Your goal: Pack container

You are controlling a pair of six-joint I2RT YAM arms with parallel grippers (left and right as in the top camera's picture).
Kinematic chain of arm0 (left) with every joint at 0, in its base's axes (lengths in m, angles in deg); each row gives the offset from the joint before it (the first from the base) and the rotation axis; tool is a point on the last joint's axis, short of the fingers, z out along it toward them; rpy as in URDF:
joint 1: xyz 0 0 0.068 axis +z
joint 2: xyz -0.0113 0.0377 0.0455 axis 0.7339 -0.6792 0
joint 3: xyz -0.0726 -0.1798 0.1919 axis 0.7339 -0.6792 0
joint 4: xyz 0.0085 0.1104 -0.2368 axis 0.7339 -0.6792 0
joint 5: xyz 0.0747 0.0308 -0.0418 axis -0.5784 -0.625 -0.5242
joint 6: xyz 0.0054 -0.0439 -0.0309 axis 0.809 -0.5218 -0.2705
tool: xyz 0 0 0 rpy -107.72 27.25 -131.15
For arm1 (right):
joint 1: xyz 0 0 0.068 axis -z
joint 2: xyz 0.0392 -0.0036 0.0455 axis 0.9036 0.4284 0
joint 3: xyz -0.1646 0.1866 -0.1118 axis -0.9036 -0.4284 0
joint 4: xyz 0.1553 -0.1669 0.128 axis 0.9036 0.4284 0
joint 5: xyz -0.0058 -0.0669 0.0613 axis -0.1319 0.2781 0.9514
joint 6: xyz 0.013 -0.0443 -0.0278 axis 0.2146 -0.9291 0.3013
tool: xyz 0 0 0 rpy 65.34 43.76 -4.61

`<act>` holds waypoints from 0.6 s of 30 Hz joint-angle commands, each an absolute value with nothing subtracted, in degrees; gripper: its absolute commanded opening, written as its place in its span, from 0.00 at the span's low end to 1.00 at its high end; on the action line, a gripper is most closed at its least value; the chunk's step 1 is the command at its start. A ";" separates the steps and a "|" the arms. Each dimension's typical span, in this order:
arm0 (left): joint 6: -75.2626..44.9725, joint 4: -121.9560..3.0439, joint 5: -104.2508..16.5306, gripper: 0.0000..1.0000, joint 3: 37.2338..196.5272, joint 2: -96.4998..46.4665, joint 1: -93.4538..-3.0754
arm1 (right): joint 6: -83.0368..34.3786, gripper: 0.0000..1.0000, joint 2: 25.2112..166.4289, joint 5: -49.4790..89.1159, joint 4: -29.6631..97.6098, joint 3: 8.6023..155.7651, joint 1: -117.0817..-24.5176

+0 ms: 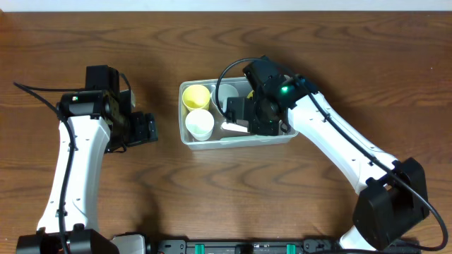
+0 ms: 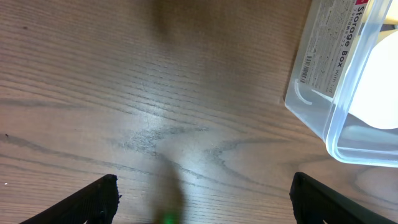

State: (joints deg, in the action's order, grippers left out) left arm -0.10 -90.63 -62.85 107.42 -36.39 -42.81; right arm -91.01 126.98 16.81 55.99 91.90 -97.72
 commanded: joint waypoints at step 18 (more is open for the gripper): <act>6.50 -81.04 -70.18 0.90 111.02 -35.65 -59.51 | -32.48 0.99 113.08 14.76 45.94 92.73 -67.88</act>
